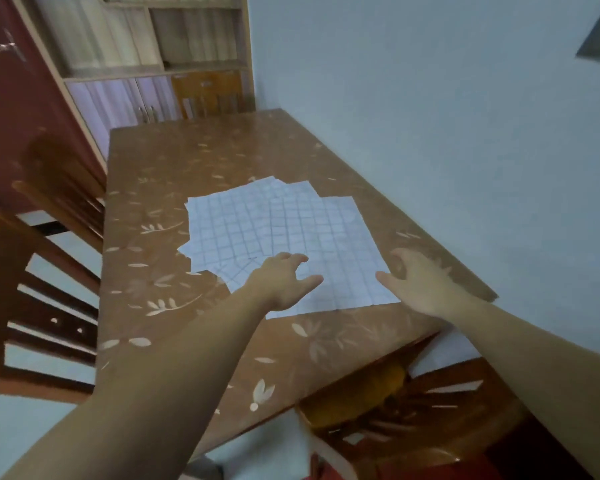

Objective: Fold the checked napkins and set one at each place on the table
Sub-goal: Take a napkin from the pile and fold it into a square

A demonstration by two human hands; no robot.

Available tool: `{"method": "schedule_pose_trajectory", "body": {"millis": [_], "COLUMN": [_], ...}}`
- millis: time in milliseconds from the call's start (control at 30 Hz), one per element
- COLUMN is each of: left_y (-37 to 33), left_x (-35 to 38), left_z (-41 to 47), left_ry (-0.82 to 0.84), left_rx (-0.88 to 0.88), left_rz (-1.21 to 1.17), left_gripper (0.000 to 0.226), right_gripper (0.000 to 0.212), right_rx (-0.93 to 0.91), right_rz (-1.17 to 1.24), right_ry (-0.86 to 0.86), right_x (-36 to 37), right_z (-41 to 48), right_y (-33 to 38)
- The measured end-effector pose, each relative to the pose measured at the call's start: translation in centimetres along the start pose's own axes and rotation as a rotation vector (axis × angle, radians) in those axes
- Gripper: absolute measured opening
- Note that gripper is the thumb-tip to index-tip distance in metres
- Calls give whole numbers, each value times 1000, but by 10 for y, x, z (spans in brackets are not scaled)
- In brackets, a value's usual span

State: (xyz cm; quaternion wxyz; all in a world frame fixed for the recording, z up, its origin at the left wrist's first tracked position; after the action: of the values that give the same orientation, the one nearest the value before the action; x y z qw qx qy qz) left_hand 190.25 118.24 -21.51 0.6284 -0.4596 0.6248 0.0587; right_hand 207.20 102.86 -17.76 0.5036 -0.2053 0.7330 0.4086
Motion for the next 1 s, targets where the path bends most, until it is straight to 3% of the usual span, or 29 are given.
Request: {"method": "schedule_pose_trajectory", "body": {"millis": [67, 333, 500, 567, 700, 833, 1000], "left_y": [12, 45, 54, 51, 54, 57, 49], "left_x": [15, 77, 121, 134, 148, 152, 153], "left_z": [18, 61, 77, 81, 84, 84, 83], "left_ry": [19, 65, 109, 117, 94, 41, 0], "left_rx": [-54, -302, -364, -347, -371, -401, -388], "left_rz": [-14, -19, 24, 35, 51, 46, 42], "left_gripper": [68, 66, 64, 63, 61, 58, 61], "right_gripper": [72, 72, 85, 78, 40, 27, 15], "right_rx": [-13, -133, -330, -417, -596, -694, -664], "right_rz": [-29, -191, -403, -452, -636, -822, -712], "right_ry": [70, 310, 363, 395, 243, 207, 153], "right_x": [22, 101, 140, 157, 166, 176, 164], "right_z": [29, 127, 141, 139, 141, 136, 146], "right_y": [-10, -54, -63, -66, -56, -38, -28]}}
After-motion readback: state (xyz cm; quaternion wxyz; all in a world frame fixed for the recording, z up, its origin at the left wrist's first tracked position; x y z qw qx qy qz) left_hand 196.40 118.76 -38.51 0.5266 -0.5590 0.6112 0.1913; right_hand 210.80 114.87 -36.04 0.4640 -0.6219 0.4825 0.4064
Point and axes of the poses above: each hand's wrist, its own z-axis towards the middle knuckle, its own x-axis out of the palm, y = z × x, the point moved 9 cm from there along z, towards the middle knuckle, and after that the axes turned 4 degrees about -z, right-handed, at the moved point
